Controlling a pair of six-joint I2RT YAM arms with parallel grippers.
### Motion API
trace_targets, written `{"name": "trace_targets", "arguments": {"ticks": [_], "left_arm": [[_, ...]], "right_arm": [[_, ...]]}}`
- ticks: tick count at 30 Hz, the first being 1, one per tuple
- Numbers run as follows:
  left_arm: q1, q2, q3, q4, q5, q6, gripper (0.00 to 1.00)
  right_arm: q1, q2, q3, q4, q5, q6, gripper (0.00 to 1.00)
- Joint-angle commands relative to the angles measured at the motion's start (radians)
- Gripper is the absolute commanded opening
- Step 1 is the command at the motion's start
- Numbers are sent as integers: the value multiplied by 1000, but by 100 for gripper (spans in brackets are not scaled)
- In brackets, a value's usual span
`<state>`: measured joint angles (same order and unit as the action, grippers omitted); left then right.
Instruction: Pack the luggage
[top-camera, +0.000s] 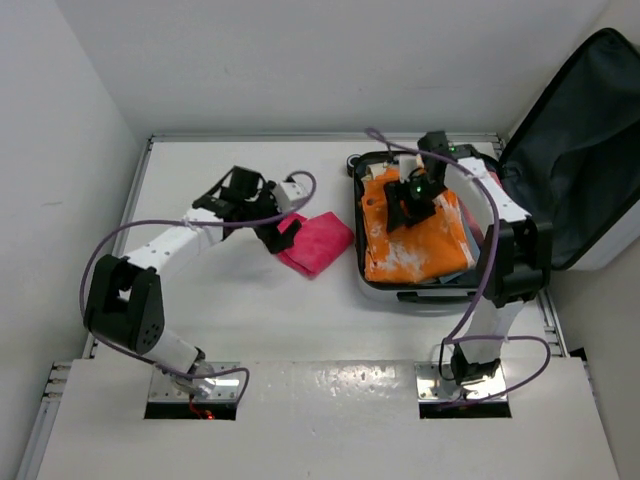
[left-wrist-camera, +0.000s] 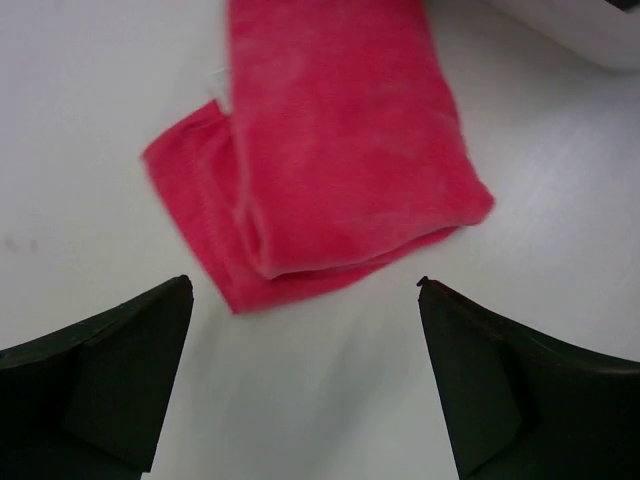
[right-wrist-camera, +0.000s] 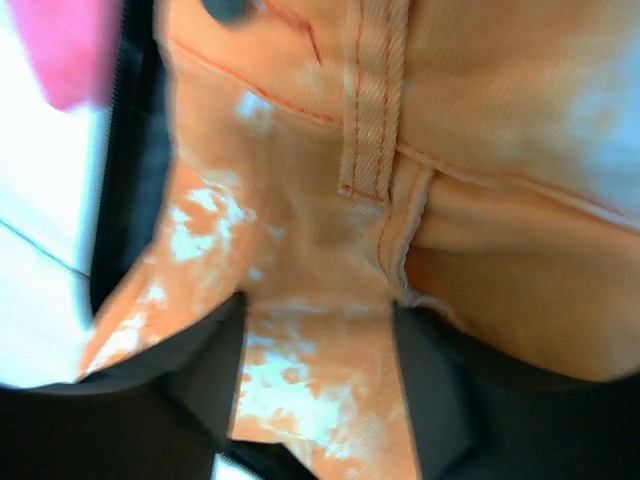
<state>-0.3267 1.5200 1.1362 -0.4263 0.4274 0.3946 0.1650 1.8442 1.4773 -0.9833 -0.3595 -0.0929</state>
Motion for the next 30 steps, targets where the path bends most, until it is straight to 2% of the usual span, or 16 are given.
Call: {"name": "trace_targets", "arguments": {"ticks": [1,2,5,7,9,12,13,14,16,19,22,23,26,27,29,30], "left_arm": [[-96,-34,-65,87,18,167,98],[-136,-23,-76,136,-21,144,98],[-197,38,-53,188,-79,101,98],[-247,133,9,219,-168,-5,98],[-268,207,60,219,-220,-55,98],[-288,321,145,219,-263,-88,100],[-288,337,164,219,-263,-97,100],[-299,367,165,230,-254,-106,100],[-299,390,165,230,-243,-106,100],[-299,442,165,230,-269,-115,96],[-299,506,165,208,-355,-138,86],[-299,522,175,181,-378,-149,84],[-278,561,184,158,-409,-195,63],[-267,571,201,147,-418,-212,48],[-209,585,241,120,-377,-275,30],[-184,585,252,109,-351,-305,27]], "right_arm": [[-64,-52,188,55,-79,77,64],[-90,-81,240,63,-107,158,66],[-131,-137,310,77,-165,217,69],[-160,-183,353,58,-159,228,69],[-163,-207,357,45,-138,242,69],[-292,-243,328,21,-136,277,69],[-314,-250,318,28,-162,282,67],[-330,-267,293,22,-261,285,64],[-352,-283,267,-17,-324,224,57],[-311,-287,255,-121,-426,106,54],[-235,-304,229,-245,-463,-179,50],[-219,-315,213,-279,-463,-223,50],[-124,-379,63,-270,-455,-373,50],[-90,-410,32,-256,-450,-389,50],[-39,-451,-69,-187,-431,-453,50],[-7,-459,-93,-172,-426,-474,50]]}}
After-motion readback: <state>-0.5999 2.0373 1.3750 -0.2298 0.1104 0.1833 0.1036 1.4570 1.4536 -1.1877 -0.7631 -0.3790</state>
